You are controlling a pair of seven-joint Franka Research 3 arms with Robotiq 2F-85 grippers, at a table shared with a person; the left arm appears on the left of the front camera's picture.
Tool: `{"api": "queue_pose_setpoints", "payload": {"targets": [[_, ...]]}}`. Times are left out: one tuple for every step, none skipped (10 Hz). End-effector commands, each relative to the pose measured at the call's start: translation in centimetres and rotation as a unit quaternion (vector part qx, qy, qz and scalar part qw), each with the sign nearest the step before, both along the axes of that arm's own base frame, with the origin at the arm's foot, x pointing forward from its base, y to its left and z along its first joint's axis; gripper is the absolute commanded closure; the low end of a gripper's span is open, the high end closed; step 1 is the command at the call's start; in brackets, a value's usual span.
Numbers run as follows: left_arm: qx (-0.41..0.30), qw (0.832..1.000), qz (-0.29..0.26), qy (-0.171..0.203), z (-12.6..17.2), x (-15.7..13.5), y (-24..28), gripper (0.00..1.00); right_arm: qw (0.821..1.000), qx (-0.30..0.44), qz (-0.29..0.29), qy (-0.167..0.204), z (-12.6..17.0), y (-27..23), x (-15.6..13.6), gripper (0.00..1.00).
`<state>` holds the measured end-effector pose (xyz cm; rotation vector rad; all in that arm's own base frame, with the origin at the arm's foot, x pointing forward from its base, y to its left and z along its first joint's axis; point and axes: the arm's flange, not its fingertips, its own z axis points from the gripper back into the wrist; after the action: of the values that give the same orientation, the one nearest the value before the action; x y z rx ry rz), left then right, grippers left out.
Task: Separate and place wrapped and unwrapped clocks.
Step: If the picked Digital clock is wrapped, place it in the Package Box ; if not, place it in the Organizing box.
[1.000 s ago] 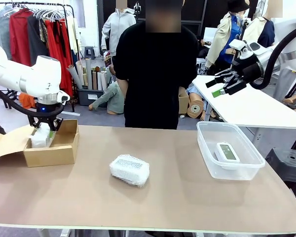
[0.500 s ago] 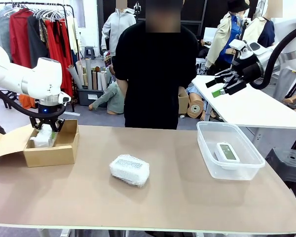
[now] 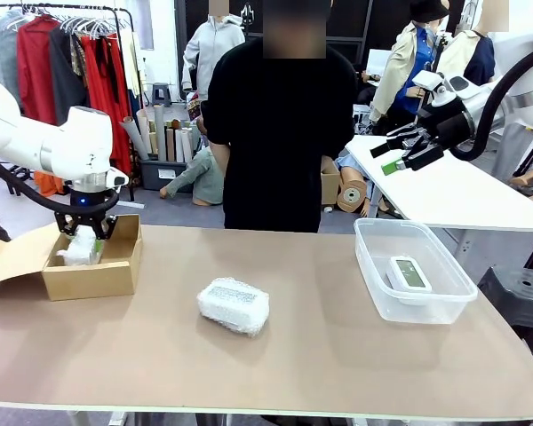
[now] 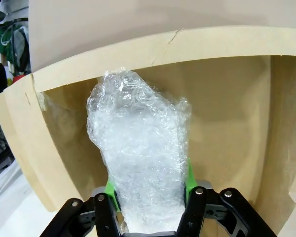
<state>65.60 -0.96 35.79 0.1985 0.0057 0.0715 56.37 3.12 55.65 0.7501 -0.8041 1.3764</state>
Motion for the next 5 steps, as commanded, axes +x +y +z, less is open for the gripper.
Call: {"api": "queue_pose_setpoints", "payload": {"targets": [[0.000, 1.000, 0.015, -0.006, 0.7, 0.0, 0.0, 0.04, 1.000, 0.000, 0.002, -0.004, 0.2, 0.0, -0.1, 0.00], [0.001, 1.000, 0.017, -0.008, 0.8, -0.1, 0.0, 0.00, 1.000, 0.000, 0.002, -0.004, 0.2, 0.0, -0.1, 0.00], [0.000, 1.000, 0.016, -0.008, 0.9, -0.2, -0.1, 0.00, 1.000, 0.000, 0.002, -0.004, 0.2, 0.0, -0.1, 0.00], [0.002, 1.000, 0.015, -0.010, 1.4, -0.4, -0.2, 0.00, 1.000, 0.000, 0.002, -0.004, 0.2, 0.0, -0.1, 0.00], [0.000, 1.000, 0.013, -0.014, 1.9, -0.6, -0.3, 0.00, 1.000, 0.000, 0.002, -0.004, 0.2, 0.0, -0.1, 0.00]]}}
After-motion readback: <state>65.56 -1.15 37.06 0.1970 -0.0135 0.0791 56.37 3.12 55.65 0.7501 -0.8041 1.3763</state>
